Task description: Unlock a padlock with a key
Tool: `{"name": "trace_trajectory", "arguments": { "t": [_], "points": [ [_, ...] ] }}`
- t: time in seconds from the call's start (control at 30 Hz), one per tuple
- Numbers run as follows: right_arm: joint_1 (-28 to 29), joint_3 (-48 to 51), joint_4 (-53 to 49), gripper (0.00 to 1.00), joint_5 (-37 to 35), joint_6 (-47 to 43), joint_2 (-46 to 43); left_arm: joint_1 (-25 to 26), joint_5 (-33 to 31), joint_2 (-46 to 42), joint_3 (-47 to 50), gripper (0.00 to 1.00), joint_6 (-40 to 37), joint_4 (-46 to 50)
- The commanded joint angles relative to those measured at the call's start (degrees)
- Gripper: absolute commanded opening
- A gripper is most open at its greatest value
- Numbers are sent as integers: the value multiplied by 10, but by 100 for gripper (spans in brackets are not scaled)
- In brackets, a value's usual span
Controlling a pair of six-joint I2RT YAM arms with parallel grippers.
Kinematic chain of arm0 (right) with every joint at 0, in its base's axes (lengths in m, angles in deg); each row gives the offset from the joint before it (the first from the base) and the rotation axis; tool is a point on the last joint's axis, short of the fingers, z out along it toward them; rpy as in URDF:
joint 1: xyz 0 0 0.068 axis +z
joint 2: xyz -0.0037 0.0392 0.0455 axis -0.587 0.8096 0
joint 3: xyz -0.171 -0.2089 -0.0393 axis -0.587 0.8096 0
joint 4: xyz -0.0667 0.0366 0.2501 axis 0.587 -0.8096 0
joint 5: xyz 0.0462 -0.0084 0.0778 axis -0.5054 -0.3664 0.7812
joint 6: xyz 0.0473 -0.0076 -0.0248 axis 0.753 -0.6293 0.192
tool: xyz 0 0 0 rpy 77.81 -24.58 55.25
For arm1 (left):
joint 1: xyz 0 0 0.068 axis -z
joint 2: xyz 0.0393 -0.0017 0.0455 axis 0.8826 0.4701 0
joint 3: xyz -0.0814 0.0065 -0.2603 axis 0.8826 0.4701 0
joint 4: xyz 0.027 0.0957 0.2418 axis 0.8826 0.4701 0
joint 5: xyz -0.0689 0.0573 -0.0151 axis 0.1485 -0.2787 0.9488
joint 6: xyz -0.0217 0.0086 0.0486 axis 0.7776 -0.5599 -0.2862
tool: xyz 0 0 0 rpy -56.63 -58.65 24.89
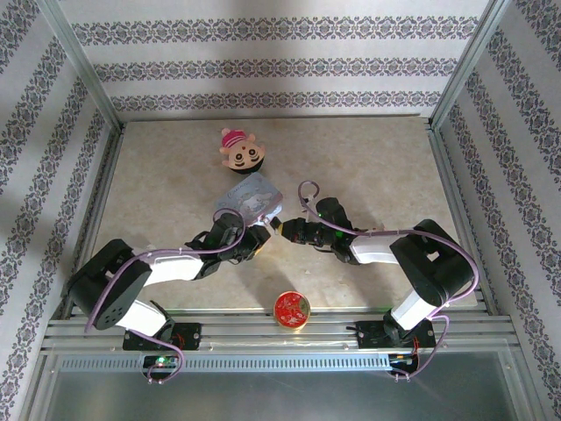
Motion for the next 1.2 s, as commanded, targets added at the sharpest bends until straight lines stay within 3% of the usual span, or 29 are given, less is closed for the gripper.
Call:
{"name": "trace_trajectory", "arguments": {
  "t": [0.0, 0.2, 0.47, 0.67, 0.9, 1.17],
  "points": [
    [12, -14, 29, 0, -5, -10, -2, -3, -24, -48, -9, 53, -30, 58],
    [25, -12, 26, 0, -26, -8, -3, -3, -82, -132, -48, 99, -112, 166],
    [67, 0, 23, 0, -119, 16, -20, -3, -233, -202, -82, 99, -212, 283],
    [105, 18, 34, 0, -209, 43, -37, -11, -343, -180, -105, 99, -288, 279],
    [129, 29, 43, 0, -263, 62, -40, -76, -343, -108, -167, 99, -416, 266],
    [138, 33, 75, 0, -284, 84, -19, -151, -248, 9, -233, 100, -489, 264]
  ]
}}
